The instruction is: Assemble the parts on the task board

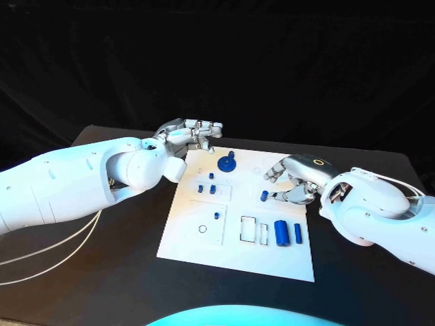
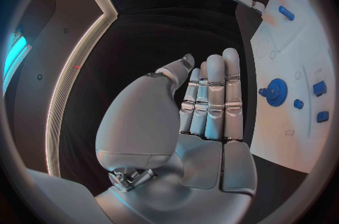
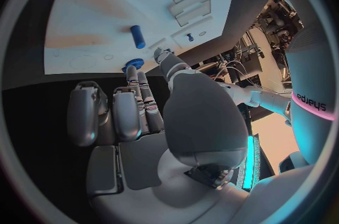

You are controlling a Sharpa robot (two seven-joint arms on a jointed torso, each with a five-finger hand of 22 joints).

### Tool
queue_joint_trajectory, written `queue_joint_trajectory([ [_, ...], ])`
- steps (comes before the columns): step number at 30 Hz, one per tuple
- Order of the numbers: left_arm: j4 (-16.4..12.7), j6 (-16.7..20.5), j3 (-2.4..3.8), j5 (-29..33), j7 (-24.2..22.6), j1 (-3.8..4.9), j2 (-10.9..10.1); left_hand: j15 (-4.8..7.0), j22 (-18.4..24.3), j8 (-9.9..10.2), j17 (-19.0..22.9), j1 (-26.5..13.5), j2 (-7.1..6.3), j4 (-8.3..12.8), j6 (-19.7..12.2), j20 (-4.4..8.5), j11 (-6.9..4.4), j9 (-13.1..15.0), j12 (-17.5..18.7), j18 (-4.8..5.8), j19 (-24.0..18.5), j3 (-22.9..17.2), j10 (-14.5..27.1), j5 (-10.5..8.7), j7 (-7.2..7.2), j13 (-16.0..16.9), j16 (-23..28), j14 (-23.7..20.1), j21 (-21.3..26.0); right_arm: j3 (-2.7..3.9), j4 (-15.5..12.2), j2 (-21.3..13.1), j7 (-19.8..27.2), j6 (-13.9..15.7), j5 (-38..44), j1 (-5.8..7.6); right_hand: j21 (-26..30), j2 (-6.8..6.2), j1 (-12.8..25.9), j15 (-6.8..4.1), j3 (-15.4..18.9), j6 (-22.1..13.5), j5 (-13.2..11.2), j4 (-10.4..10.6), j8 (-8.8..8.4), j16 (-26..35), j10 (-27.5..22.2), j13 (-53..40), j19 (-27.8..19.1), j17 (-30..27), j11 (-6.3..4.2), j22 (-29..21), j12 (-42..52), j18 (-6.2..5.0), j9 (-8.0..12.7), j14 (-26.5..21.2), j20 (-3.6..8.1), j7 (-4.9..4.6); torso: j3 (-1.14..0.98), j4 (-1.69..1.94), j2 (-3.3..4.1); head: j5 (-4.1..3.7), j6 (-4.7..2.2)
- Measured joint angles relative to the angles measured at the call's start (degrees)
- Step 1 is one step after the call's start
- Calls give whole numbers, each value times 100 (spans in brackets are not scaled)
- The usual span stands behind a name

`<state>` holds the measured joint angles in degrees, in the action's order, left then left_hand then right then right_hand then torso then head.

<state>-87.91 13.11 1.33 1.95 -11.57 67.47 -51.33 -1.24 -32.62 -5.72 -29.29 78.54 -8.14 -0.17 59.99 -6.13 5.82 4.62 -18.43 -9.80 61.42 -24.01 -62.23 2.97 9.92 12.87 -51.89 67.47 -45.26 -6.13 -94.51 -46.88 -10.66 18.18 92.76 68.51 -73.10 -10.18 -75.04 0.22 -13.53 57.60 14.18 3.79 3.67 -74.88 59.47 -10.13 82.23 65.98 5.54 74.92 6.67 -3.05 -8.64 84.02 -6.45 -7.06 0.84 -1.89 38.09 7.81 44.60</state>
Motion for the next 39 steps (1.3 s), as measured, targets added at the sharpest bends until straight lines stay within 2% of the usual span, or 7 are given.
queue_joint_trajectory([
  [3, 2, -2, -5, -1, -2, 0, -2, 0, 6, 0, 6, 0, 0, 0, 0, 0, -21, 0, 0, 0, 0, 0, 21, 0, 0, 0, 0, 0, 0, -4, 101, 10, -24, -54, 59, 0, 144, 63, -63, 0, 112, 0, 0, 3, 0, 94, -52, 19, -74, -122, 10, 0, 0, -1, 6, 0, -28, 0, -4, -6, -1, -15, -15],
  [5, 4, -5, -7, -1, -2, 0, -5, 0, 6, 0, 6, 0, 0, 0, 0, 0, -21, -4, 0, 0, 0, 0, 21, 0, 0, 0, 0, 0, 22, -6, 165, 39, -32, -83, 91, 0, 275, 89, -89, 41, 177, 0, 0, 3, 0, 189, -104, 36, -131, -243, 20, 0, 0, -91, 12, 0, -29, 0, -6, -7, -1, -23, -23],
  [12, 19, -14, -10, -4, -4, 0, -8, 0, 6, 0, 8, 0, 0, -9, 0, 0, -20, -5, 0, 0, 0, 9, 21, 0, 0, 0, 0, 0, 23, -26, 375, 224, -43, -190, 174, -35, 311, 188, -188, 41, 224, -2, 0, 0, 0, 199, -101, 41, -131, -282, 18, -1, 48, -91, 18, 0, -29, 40, -1, -3, 1, -53, -33],
  [16, 21, -19, -11, -5, -4, 0, -10, 0, 11, 0, 12, 0, 0, -15, 0, 0, -20, -5, 0, 0, 0, 15, 21, 0, 0, 0, 0, 0, 23, -40, 448, 321, -41, -272, 188, -92, 244, 248, -248, 41, 247, 26, 34, 8, 7, 206, 43, 41, -108, -282, -44, -1, 142, -92, 23, 0, -6, 67, 5, 0, 2, -48, -17],
  [24, 21, -29, -11, -6, -4, 0, -19, 0, 16, 0, 18, 0, 0, -15, 0, 0, -20, -5, 0, 0, 0, 15, 20, 0, 0, 0, 0, 0, 22, -57, 561, 483, -15, -414, 170, -171, 96, 345, -346, -3, 261, 209, 66, 26, 46, 221, 279, 41, -12, -228, -114, -1, 246, -92, 9, 1, 44, 22, 9, 0, 2, -32, 12],
  [28, 19, -33, -12, -7, -4, 0, -20, 0, 16, 0, 18, 0, 0, -15, 0, 0, -20, -5, 0, 0, 0, 15, 20, 0, 0, 0, 0, 0, 22, -61, 605, 563, 6, -442, 151, -190, -59, 429, -429, -47, 140, 271, 50, 39, 46, 131, 454, 52, 71, -137, -149, -2, 297, -92, 9, -1, 83, 2, 9, 0, -1, -31, 20],
  [39, 19, -40, -12, -7, -3, 0, -19, 0, 22, 0, 24, 0, 0, -15, 0, 0, -20, -5, 0, 0, 0, 15, 20, 0, 0, 0, 24, -41, 46, -57, 687, 659, 34, -437, 100, -199, -307, 482, -483, -85, -85, 382, -2, 52, 74, 32, 688, 70, 139, 9, -198, 3, 301, -91, 1, 0, 135, 23, 9, -3, -5, -30, 32],
])
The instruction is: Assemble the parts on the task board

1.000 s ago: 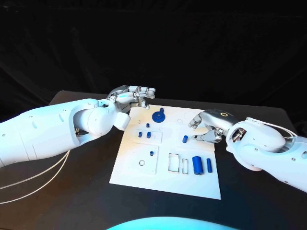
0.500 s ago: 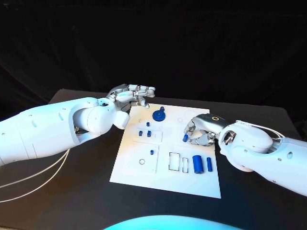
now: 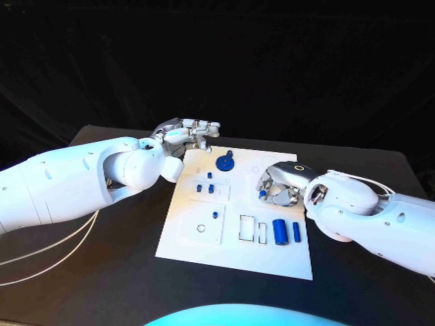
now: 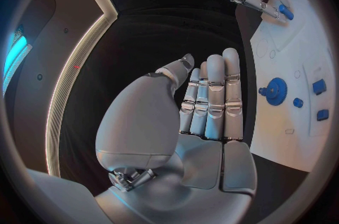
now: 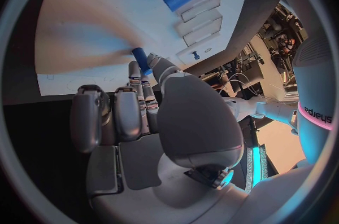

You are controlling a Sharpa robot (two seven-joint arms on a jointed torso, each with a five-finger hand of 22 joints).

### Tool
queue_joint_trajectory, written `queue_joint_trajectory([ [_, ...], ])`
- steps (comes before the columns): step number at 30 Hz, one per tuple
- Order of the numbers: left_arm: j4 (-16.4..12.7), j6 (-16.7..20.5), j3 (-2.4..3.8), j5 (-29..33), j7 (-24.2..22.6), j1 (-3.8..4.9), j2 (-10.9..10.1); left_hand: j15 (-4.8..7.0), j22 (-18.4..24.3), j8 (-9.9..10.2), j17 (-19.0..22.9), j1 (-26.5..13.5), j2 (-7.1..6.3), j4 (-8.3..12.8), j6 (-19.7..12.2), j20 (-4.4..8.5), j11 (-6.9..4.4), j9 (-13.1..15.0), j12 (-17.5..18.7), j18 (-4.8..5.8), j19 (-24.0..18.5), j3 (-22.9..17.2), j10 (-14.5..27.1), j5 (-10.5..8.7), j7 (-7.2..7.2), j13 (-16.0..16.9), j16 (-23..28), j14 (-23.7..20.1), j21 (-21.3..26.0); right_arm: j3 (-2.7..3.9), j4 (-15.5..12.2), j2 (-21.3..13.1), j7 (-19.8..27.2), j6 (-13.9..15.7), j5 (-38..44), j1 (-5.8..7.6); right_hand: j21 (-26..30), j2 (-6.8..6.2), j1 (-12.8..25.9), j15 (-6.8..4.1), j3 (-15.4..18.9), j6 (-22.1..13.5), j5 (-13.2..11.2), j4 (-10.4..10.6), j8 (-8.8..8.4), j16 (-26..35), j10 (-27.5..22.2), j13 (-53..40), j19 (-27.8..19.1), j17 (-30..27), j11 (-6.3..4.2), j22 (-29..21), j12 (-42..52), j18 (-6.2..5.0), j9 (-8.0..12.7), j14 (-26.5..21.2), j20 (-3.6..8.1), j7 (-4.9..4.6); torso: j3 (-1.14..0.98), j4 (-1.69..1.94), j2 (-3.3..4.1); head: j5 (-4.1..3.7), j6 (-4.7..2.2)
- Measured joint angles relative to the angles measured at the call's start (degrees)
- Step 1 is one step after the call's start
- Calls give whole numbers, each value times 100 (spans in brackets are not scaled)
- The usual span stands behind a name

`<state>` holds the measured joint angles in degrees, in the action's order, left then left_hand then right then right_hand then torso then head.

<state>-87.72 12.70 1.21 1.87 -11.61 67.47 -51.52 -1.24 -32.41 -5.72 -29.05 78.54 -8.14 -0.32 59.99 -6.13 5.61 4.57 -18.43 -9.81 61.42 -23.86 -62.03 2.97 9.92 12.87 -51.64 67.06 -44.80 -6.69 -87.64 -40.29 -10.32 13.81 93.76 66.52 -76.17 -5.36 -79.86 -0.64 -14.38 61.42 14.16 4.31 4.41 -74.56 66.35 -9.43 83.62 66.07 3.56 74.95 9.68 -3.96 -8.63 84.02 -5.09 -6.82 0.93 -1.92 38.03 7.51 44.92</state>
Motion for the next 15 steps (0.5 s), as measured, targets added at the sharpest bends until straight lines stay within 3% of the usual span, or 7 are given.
queue_joint_trajectory([
  [3, 0, -2, 0, 0, 1, 0, 1, 0, 0, 0, 0, 0, 0, 0, 0, 0, 0, 0, 0, 0, 0, 0, 0, 0, 0, 0, 0, 0, 0, 2, 22, 20, -1, 3, -5, -1, -57, 61, -61, 0, -106, 124, -58, -26, 45, -16, 84, 16, 0, 25, -17, 0, -4, 3, -24, 0, 0, 4, -2, 0, 0, 5, 2],
  [6, 0, -3, 0, -1, 1, 0, 1, 0, 0, 0, 0, 0, 0, 0, 0, 0, 0, 0, 0, 0, 0, 0, 0, 0, 0, 0, 0, 0, 0, 5, 50, 44, -12, 6, -5, -2, -121, 98, -98, -42, -236, 239, -189, -82, 68, -23, 151, 19, 20, 46, -32, 0, 9, 92, -48, 0, 20, 19, -3, 0, 0, 8, 4],
  [15, 0, -6, 0, -1, 2, 0, 0, 0, 0, 0, -1, 0, 0, 0, 0, 0, 0, 0, 0, 0, 0, 0, 0, 0, 0, 0, 0, 0, 0, 7, 82, 76, -72, 0, 95, -4, -221, 135, -137, -61, -511, 435, -255, -233, 178, -67, 308, -4, 20, 80, -80, -1, 10, 92, -94, -19, 20, 32, -3, 1, 0, 18, 29],
])
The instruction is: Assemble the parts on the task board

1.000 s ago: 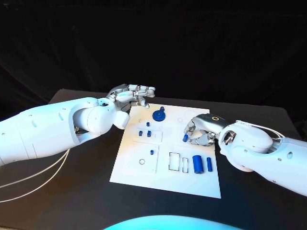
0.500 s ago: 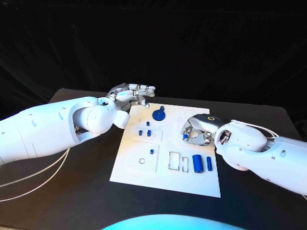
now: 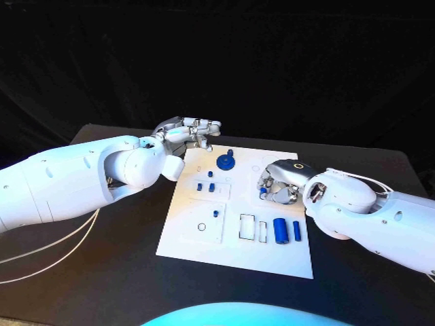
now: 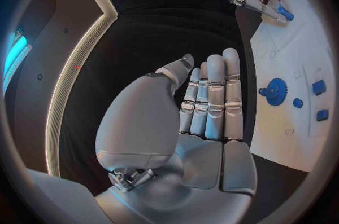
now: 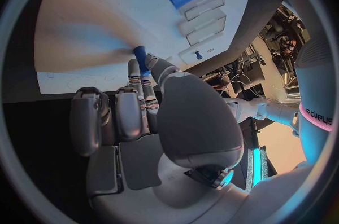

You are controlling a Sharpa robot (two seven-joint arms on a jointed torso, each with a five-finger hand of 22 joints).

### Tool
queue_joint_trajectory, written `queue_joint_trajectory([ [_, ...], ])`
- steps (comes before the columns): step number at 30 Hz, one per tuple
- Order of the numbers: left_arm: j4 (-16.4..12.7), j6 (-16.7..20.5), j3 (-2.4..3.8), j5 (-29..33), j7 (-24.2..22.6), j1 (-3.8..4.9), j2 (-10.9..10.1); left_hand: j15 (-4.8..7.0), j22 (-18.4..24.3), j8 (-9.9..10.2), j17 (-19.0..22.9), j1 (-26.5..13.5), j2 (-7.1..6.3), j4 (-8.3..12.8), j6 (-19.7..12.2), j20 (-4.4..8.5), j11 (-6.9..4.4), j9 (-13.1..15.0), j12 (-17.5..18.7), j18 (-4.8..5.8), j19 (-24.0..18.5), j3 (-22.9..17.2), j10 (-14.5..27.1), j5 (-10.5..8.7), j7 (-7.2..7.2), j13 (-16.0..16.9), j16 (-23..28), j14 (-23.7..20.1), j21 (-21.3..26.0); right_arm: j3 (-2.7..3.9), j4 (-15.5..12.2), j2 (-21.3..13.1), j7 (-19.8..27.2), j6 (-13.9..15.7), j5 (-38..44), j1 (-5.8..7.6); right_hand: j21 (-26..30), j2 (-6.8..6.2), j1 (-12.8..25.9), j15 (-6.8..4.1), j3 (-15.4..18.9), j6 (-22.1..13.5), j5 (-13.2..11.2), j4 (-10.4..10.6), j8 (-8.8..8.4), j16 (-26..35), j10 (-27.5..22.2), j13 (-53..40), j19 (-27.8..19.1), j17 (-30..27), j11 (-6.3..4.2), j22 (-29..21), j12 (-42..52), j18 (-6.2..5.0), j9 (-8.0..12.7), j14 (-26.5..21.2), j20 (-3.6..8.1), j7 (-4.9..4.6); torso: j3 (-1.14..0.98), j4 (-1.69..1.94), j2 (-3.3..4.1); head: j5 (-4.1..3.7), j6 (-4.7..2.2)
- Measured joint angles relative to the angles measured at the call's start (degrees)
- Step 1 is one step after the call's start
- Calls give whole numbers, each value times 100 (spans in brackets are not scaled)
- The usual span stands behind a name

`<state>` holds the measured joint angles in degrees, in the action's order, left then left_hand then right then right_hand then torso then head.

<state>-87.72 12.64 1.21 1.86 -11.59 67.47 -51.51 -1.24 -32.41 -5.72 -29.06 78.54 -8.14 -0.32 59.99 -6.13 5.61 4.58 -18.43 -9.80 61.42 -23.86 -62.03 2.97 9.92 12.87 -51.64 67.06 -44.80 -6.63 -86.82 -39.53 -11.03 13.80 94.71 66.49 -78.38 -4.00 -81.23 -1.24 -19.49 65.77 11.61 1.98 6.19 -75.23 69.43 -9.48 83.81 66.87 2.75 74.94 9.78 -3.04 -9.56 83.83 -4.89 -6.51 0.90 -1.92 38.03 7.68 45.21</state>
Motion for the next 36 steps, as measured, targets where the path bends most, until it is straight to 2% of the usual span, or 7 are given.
queue_joint_trajectory([
  [8, 19, -1, 0, 0, 0, 0, -1, 0, 1, 0, 1, 0, 0, 10, -4, 0, 3, -2, 0, 0, 0, 10, 3, 0, 4, 0, 0, 0, 0, -12, -76, -57, -35, 80, 108, -20, -30, 0, 0, -21, -15, 25, -21, -3, 24, -22, 60, 6, 20, 33, 0, -1, 0, 0, -39, 21, 21, -13, -1, 0, -3, 12, 1],
  [10, 34, -1, 0, -1, 0, 1, -1, 0, 7, 0, 8, 0, 0, 16, -21, 0, 21, -6, 0, 0, 0, 16, 21, 0, 21, 0, 0, 0, 0, -19, -135, -100, -45, 136, 115, -31, -30, -1, 0, -21, -125, 26, -25, -111, 25, -22, 62, 7, 20, 33, 0, -1, 0, 0, -39, 21, 20, -11, -1, 1, -3, 17, -14],
  [14, 73, -1, 0, -1, 0, 1, -2, 0, 7, 0, 8, 0, 0, 16, -21, 0, 21, -6, 0, -1, 0, 16, 21, 0, 21, 0, 0, 0, 0, -11, -292, -200, -67, 312, 108, -29, -29, -27, -27, -21, -195, 41, -37, -134, 24, -22, 81, -8, 20, 33, 1, -1, -28, 0, -39, 21, 21, 4, -1, 0, -7, 21, -34],
  [17, 111, 0, 0, -1, 0, 1, -1, 0, 7, 0, 8, 0, 0, 16, -21, 0, 21, -6, 0, 0, 0, 16, 21, 0, 21, 0, 0, 0, 0, 17, -426, -261, -73, 473, 88, 8, -28, 27, -153, -21, -203, 67, -47, -142, 22, -22, 113, 10, 20, 33, -9, -1, -39, 0, -39, 20, 20, 34, 2, -2, -10, 23, -36],
  [26, 355, 2, 0, 0, -10, 1, 5, 0, 7, 0, 8, 0, 0, 16, -21, 0, 21, -6, 0, -1, 0, 16, 21, 0, 21, 0, 0, 0, 0, 69, -959, -457, -72, 908, -30, 183, -63, 27, -153, -20, -220, 72, -30, -159, 19, -21, 121, 4, 20, 32, 1, -2, -40, 0, -39, 21, 21, 37, 3, -7, -13, 11, -64],
  [32, 484, 3, 1, 2, -16, 6, 3, 0, 7, 0, 8, 0, 0, 16, -21, 0, 21, -6, 0, 0, 0, 16, 21, 0, 21, 0, 0, 0, 0, 73, -1177, -335, -58, 1014, -137, 190, -66, 26, -152, -20, -235, 72, -30, -174, 2, -21, 121, 4, 20, 40, 2, -2, -40, 0, -40, 20, 20, 37, 3, -7, -8, 21, -75],
  [36, 540, 3, 1, 3, -18, 6, 5, 0, 7, 0, 8, 0, 0, 16, -21, 0, 21, -6, 0, 0, 0, 16, 21, 0, 20, 0, 0, 0, 0, 70, -1222, -87, -34, 1037, -222, 106, -66, 26, -152, -20, -234, 72, -31, -174, 3, -21, 122, 4, 20, 40, 3, -3, -40, 0, -40, 20, 20, 36, 3, -7, -5, 56, -70],
])
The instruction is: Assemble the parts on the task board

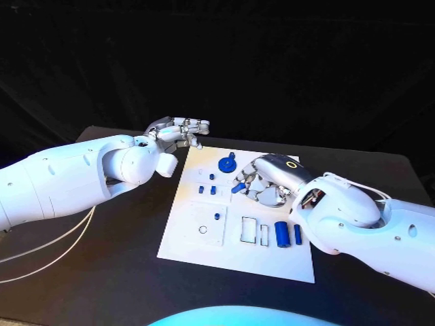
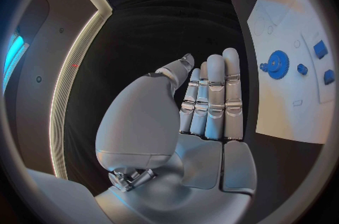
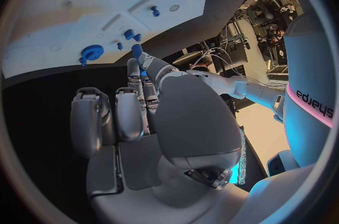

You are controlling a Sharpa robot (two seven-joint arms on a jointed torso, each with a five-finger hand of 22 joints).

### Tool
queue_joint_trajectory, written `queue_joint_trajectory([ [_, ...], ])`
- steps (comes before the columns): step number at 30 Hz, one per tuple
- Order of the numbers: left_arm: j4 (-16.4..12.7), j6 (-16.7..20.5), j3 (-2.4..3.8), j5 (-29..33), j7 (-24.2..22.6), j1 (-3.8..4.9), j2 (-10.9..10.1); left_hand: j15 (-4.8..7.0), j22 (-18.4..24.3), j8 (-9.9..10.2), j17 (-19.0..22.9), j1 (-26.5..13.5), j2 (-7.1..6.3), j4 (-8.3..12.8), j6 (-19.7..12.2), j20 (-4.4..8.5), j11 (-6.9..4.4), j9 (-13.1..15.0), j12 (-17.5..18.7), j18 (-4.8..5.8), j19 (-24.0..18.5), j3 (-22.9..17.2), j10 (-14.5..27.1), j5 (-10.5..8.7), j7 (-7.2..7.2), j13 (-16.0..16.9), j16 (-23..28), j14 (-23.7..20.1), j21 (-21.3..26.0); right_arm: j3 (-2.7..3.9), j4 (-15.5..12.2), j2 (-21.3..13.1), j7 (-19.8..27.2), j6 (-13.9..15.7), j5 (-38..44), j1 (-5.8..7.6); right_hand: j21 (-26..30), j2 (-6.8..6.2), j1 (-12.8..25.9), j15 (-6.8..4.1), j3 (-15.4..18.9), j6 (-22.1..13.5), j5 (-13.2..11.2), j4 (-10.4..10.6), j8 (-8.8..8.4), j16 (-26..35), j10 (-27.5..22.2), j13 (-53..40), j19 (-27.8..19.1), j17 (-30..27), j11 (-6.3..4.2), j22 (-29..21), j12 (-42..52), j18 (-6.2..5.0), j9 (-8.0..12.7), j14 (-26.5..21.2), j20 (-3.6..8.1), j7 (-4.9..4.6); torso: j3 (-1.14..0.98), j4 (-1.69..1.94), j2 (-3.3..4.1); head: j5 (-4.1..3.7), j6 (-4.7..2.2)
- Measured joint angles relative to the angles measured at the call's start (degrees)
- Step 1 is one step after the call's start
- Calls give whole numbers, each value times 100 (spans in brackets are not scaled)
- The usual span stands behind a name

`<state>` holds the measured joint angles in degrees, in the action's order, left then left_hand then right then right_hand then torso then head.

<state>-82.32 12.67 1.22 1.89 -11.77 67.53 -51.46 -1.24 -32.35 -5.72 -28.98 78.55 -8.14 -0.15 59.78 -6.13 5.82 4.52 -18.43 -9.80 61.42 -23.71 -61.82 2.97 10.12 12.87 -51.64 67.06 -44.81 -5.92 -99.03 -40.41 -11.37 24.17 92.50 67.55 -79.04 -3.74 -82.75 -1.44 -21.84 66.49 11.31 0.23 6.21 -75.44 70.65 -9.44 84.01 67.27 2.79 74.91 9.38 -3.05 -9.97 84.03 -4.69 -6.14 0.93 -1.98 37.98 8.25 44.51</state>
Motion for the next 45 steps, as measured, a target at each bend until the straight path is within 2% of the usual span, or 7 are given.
queue_joint_trajectory([
  [4, 46, -1, 0, 1, -2, 3, 17, 0, 0, 0, 0, 0, 0, 0, 0, 0, 0, 0, 0, 0, 0, 0, 0, 0, 0, 0, 0, 0, 0, -33, 54, 307, 41, -12, -75, -136, 0, 0, 0, 0, 0, 0, -1, 0, 0, 0, 8, 1, 0, -5, 9, 0, 0, 0, 0, 0, 0, -1, 3, 5, 3, 40, 9],
  [10, 71, -1, 1, 2, -3, 8, 31, 0, 7, 0, 7, 0, 0, 0, 0, 0, 0, 0, -38, 0, 0, 0, 0, 0, 0, 0, 0, 0, 21, -96, 304, 704, 95, -77, -167, -361, 0, -8, -6, 0, -18, -2, -2, 18, 0, 0, 18, 2, 0, -22, 20, -1, -21, 0, -1, 0, 0, -2, 7, 14, 8, 119, 40],
  [18, 64, -1, 1, 2, -3, 13, 47, 0, 7, 0, 7, 0, 0, 0, 0, 0, 0, 0, -44, 0, 0, 0, 0, 0, 0, 0, 0, 0, 21, -132, 531, 1036, 138, -192, -197, -546, 0, -8, -6, 0, -20, -3, 28, 18, 1, 0, 18, -3, 0, -22, 40, -1, -21, 0, -2, 0, 0, -4, 5, 7, 12, 229, 97],
  [27, 43, -2, 1, 2, -3, 15, 56, 0, 7, 0, 7, 0, 0, 0, 0, 0, 0, 1, -44, 0, 0, 0, 0, 0, 0, 0, 0, 0, 21, -151, 658, 1147, 139, -385, -169, -604, 0, -7, -3, 0, -36, -5, 31, 4, 1, 0, 21, -2, -1, -27, 46, 4, -21, 0, -3, 0, 0, -5, 1, 3, 12, 310, 155],
  [45, 40, -2, 0, 2, 0, 17, 55, 0, 6, 0, 6, 0, 0, 0, 0, 0, 0, 1, -44, 0, 0, 0, 0, 0, 0, 0, 0, 0, 21, -158, 643, 1142, 129, -653, -95, -614, 0, -13, 52, 0, -33, -21, 29, 2, 1, 0, 52, -1, 0, -28, 49, 2, -21, 0, -5, 0, 0, -22, 1, -1, 9, 361, 219],
])
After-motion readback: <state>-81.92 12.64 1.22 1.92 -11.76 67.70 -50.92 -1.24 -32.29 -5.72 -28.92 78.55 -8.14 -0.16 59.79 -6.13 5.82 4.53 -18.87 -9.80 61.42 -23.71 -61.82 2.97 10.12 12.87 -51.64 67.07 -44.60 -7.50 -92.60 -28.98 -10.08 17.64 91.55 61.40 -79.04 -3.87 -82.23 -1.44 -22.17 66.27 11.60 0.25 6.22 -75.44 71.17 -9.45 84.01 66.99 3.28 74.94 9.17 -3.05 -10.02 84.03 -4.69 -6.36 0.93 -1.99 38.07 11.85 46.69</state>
